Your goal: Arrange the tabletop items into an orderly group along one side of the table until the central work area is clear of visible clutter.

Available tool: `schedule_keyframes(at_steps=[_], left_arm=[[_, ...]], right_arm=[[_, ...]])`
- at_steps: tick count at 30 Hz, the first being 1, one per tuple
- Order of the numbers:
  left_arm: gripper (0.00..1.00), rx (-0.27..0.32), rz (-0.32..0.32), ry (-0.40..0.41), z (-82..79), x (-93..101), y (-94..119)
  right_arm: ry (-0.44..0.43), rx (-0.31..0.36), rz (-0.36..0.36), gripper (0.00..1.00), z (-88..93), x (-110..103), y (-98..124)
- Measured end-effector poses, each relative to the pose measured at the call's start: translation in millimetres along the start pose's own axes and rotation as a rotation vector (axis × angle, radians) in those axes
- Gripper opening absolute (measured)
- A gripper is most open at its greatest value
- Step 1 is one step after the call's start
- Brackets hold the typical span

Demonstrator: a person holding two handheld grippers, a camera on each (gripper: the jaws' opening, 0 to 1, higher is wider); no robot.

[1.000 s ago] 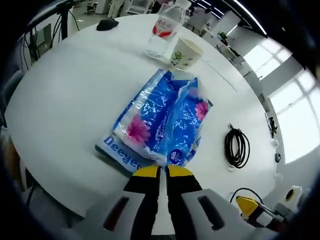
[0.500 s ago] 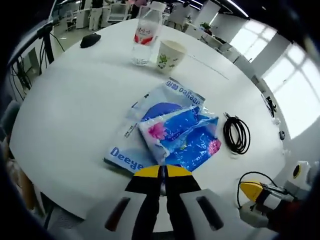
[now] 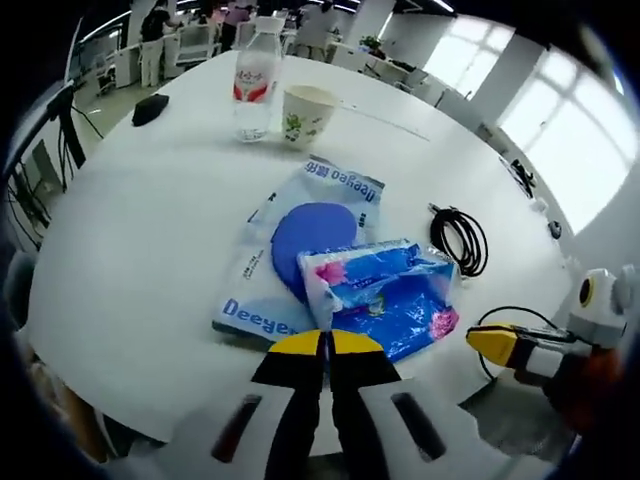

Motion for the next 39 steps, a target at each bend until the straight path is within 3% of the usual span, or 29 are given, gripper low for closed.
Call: schedule_keyframes(at_steps=[3,4,16,24,28,30,39], left_arm=[[0.0,-0.005,0.008,-0.021,-1.5,-14.5,-16],[0.0,-0.007,0.011,-0.024,1.5,-4.8,-4],[0.0,-0.023,0.043,-0.056,9.8,-8.6,-8],[0.0,-0.02,0.064,-0.066,17.5,4.7,5],[0.0,-0.005,0.061,-0.048,17.7,6.2,9],[0.0,-0.002,0.061,-0.038,14.7,-4.6,-1],[0.0,0.018,0.07,-0.028,9.5,2.5,-2]], right_arm=[[0.01,0.0,-0.004,0.14,-1.3,-3,-4],[0.009,0.0,-0.007,0.15,-1.3,-5,-4],[-0.005,-0.037,0.022,0.14,5.4,-1,-17],[-0.028,-0.05,0.018,0.1,4.8,1,-24],[-0.009,-0.059,0.014,0.04,3.1,2,-25],[0.012,-0.058,0.011,0.02,1.0,2,-26],[0.038,-0.037,-0.003,0.0,-10.5,4,-22]])
Point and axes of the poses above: the point that each gripper's makers call its tool centre point, and the gripper's own axes: y roughly backward along the fingers, x roughly to its right, z roughly out of its underside, the point moved 3 cm from there along y, roughly backward along the fingers, and after that the axes turned 4 degrees about -x, right-handed, at the moved point
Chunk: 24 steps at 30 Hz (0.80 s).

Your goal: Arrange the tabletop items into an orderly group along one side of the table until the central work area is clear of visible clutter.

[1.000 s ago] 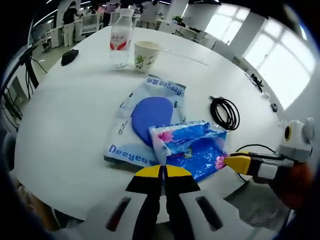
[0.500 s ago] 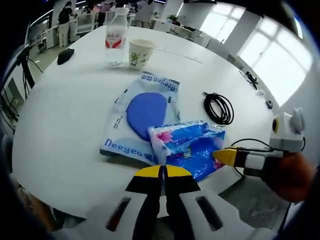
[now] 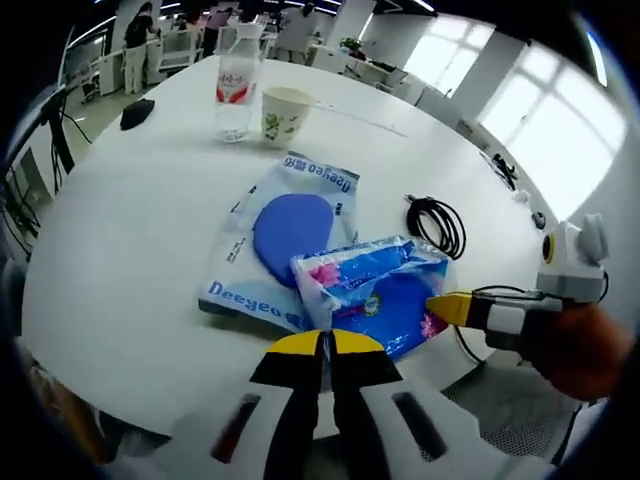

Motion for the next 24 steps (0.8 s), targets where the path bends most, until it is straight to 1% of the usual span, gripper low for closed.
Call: schedule_keyframes(at_steps=[1,3,5,7,8,9,10,11,13,14,17,19,21,24], left_arm=[[0.0,0.002,0.003,-0.001,-1.3,-0.7,-2],[0.0,0.005,0.009,-0.002,-0.9,5.2,-1],[0.0,0.001,0.015,-0.011,-1.0,15.8,4],[0.0,-0.001,0.023,-0.012,-1.1,17.4,-1],[0.0,0.0,0.027,-0.016,-1.3,22.0,1],[0.0,0.0,0.034,-0.025,-1.8,27.1,3],[0.0,0.001,0.036,-0.027,-3.4,21.8,-4],[0.0,0.004,0.04,-0.034,-5.0,20.5,-7],[0.0,0.014,0.04,-0.043,-6.7,26.6,-2],[0.0,0.014,0.037,-0.052,-7.7,23.3,-5],[0.0,0.011,0.036,-0.059,-7.1,25.5,-3],[0.01,0.003,0.033,-0.051,-3.3,19.6,-6],[0.01,-0.006,0.026,-0.048,-1.1,20.8,-7],[0.01,-0.012,0.019,-0.036,1.6,18.0,-4]], right_arm=[[-0.001,0.003,0.001,0.0,-0.5,-1,2],[0.0,0.007,0.003,0.0,-1.6,-1,5],[-0.002,0.01,0.008,0.0,-2.2,0,9],[-0.01,0.014,0.013,0.0,-2.9,2,12],[-0.014,0.018,0.018,0.0,-3.4,4,14],[-0.018,0.022,0.022,0.0,-3.5,2,18],[-0.02,0.028,0.027,0.0,-4.1,2,20],[-0.024,0.039,0.036,0.0,-5.7,5,23],[-0.048,0.06,0.052,0.0,-9.1,9,29],[-0.058,0.07,0.057,0.0,-10.6,11,32],[-0.092,0.096,0.074,0.0,-16.5,28,35],[-0.117,0.11,0.086,0.0,-19.4,39,36],[-0.138,0.121,0.095,0.0,-21.5,45,39],[-0.144,0.131,0.11,0.0,-27.1,58,41]])
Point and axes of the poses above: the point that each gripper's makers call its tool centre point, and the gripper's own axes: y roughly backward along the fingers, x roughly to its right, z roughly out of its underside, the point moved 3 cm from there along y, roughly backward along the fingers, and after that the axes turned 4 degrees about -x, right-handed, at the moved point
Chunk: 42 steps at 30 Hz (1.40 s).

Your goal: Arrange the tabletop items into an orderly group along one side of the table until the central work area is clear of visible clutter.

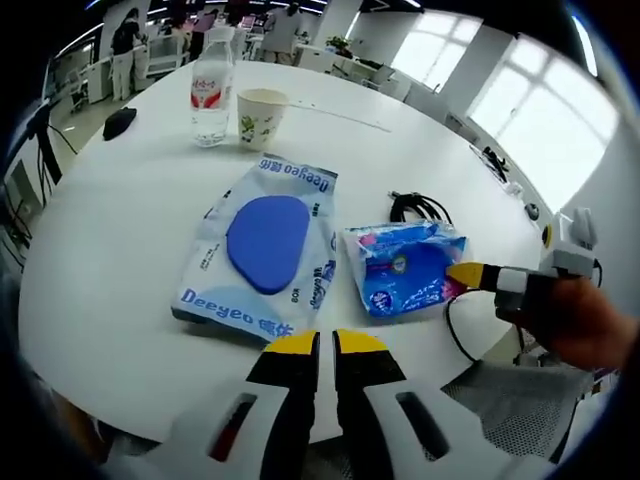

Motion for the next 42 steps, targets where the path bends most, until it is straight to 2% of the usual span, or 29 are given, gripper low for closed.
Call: schedule_keyframes(at_steps=[5,7,9,11,13,16,19,21,23,25,29,34,38,42], left_arm=[[0.01,-0.009,-0.008,0.034,6.7,-6.6,1],[0.01,-0.013,-0.014,0.047,10.5,-2.5,8],[0.01,-0.018,-0.018,0.063,12.5,-12.2,0],[0.01,-0.019,-0.024,0.071,14.0,-3.2,12],[0.01,-0.019,-0.028,0.079,14.7,-9.5,10],[0.01,-0.018,-0.035,0.092,17.7,-8.8,14],[0.01,-0.018,-0.047,0.117,21.0,-12.3,18],[0.01,-0.016,-0.051,0.134,22.0,-26.1,8],[0.01,-0.016,-0.058,0.146,23.5,-18.2,18],[0.01,-0.016,-0.066,0.155,23.8,-22.3,16],[0.01,-0.018,-0.077,0.159,24.6,-16.7,23],[0.01,-0.021,-0.087,0.179,28.0,-29.8,14],[0.01,-0.024,-0.099,0.2,30.8,-31.8,17],[0.01,-0.028,-0.107,0.21,33.8,-36.5,14]], right_arm=[[-0.026,0.043,0.002,0.0,-23.2,20,-3],[-0.022,0.055,0.002,0.0,-32.7,27,-5],[-0.026,0.069,0.001,0.0,-41.8,32,-6],[-0.034,0.083,0.006,0.0,-52.3,40,-9],[-0.038,0.094,0.011,0.0,-59.8,46,-11],[-0.05,0.114,0.022,0.0,-73.8,57,-13],[-0.05,0.13,0.041,0.0,-92.1,75,-17],[-0.048,0.14,0.061,0.0,-104.4,88,-18],[-0.046,0.146,0.073,0.0,-113.8,96,-18],[-0.043,0.158,0.088,0.0,-126.4,107,-18],[-0.034,0.158,0.106,0.0,-146.2,128,-23],[-0.008,0.142,0.134,0.0,-165.8,151,-33],[0.009,0.122,0.148,0.0,-178.4,160,-45],[0.021,0.097,0.15,0.0,-183.4,162,-55]])
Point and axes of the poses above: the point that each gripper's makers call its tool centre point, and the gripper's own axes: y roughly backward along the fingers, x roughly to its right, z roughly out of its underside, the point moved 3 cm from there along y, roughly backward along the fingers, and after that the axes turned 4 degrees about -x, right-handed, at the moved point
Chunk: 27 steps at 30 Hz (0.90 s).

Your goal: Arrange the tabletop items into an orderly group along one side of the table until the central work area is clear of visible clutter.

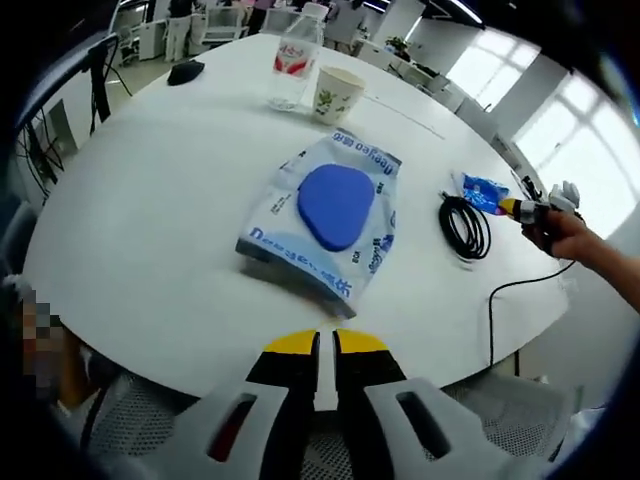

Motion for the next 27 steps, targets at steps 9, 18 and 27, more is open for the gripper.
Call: schedule_keyframes(at_steps=[9,18,27], left_arm=[[0.01,-0.001,-0.021,0.006,3.6,2.8,10],[0.01,-0.002,-0.037,0.013,4.3,-4.9,9],[0.01,0.012,-0.021,0.017,0.6,0.5,12]], right_arm=[[0.069,-0.061,-0.018,0.01,-1.0,-9,-19],[0.084,-0.079,-0.034,0.03,-6.2,-21,-31],[0.089,-0.1,-0.012,0.09,2.4,-27,-27]])
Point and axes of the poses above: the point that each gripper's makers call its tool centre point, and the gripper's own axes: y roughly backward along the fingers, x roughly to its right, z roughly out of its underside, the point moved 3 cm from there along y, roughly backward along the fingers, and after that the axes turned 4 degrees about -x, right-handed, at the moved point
